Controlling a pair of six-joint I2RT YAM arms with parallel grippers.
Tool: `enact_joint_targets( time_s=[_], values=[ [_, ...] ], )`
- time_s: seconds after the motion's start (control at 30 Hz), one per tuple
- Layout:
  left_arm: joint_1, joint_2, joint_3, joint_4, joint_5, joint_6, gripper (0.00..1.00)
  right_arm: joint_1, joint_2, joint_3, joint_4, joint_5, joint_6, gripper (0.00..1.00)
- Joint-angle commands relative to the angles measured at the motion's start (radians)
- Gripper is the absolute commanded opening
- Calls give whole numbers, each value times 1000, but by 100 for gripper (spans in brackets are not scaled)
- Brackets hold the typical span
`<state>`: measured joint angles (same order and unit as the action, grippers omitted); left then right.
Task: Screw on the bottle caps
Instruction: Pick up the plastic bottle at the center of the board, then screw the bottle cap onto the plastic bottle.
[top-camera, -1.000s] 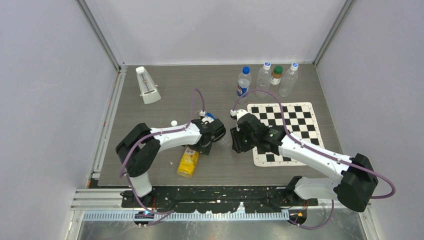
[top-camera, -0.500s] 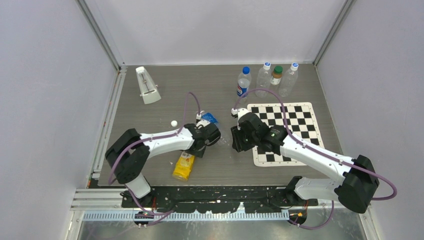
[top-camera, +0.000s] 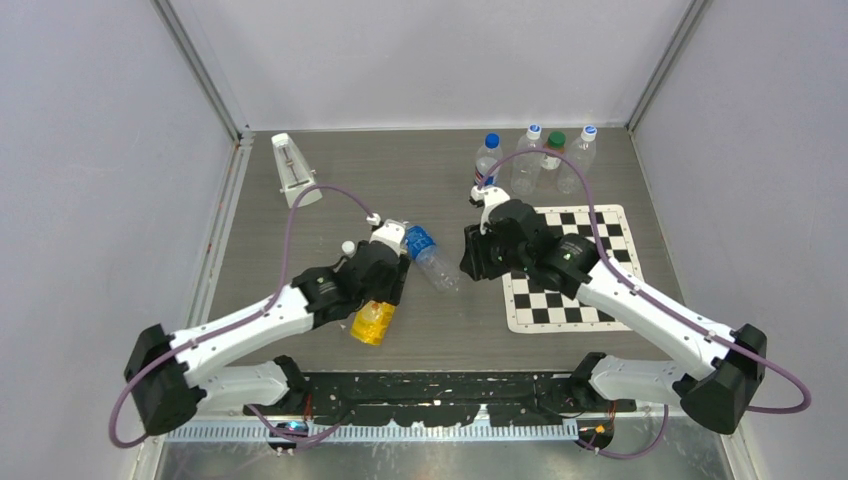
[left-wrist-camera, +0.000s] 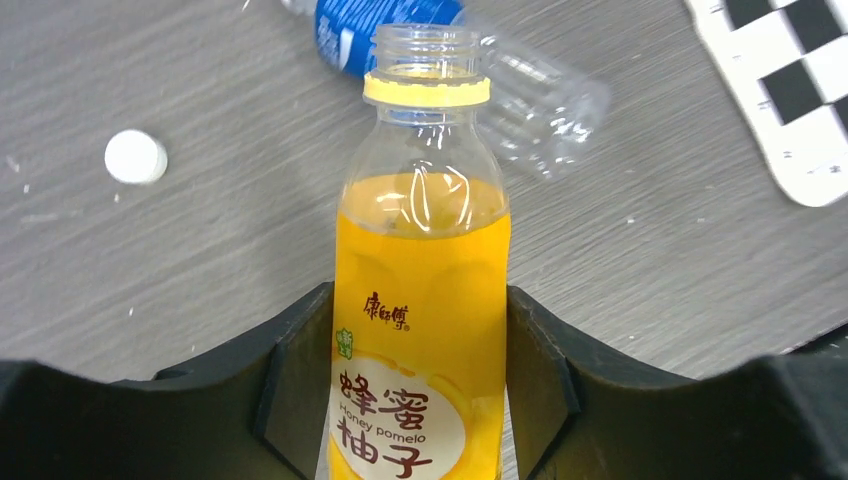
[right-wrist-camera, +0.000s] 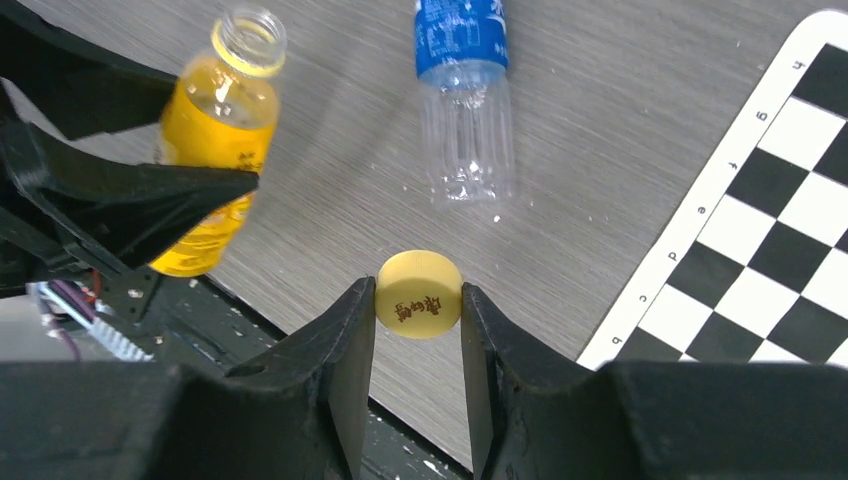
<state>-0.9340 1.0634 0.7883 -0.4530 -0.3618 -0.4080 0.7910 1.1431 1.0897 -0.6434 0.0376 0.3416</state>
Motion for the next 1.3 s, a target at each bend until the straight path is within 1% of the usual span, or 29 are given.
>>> enact_joint_targets(
  time_s=[0.0, 0.17, 0.27, 0.4, 0.57, 0.63, 0.7, 0.83, 0.9, 1.0, 1.07, 1.17, 1.27],
  values=[
    [0, -103, -57, 243, 91, 131, 39, -23, -30, 126, -63, -76, -21, 11],
    [0, -179, -88, 342, 179, 262, 38, -29, -16, 220, -128, -139, -34, 10],
    [0, -206, -108, 410, 221, 321, 35, -29, 4, 300, -192, -150, -73, 10],
    [0, -234, -134, 505, 284, 385, 32, -29, 10, 366, -224, -152, -110, 8],
    [0, -266, -142, 544, 323, 513, 28, -29, -3, 396, -212, -184, -166, 7],
    [0, -287, -146, 550, 332, 567, 24, -29, -20, 367, -177, -222, -187, 7],
    [0, -309, -151, 560, 336, 613, 21, -29, -23, 376, -162, -242, -189, 7],
    [0, -328, -167, 562, 441, 771, 21, -29, 24, 444, -215, -316, -220, 6],
    [0, -334, -186, 575, 472, 824, 21, -29, 45, 458, -222, -370, -240, 5],
    [0, -355, -227, 598, 512, 862, 21, -29, 60, 467, -222, -441, -264, 5],
    [0, -366, -246, 618, 511, 865, 20, -29, 73, 472, -228, -489, -287, 5],
    [0, -374, -247, 601, 509, 868, 19, -29, 93, 470, -228, -552, -309, 5],
    [0, -378, -249, 596, 516, 867, 19, -29, 107, 470, -229, -573, -332, 5]
  ],
)
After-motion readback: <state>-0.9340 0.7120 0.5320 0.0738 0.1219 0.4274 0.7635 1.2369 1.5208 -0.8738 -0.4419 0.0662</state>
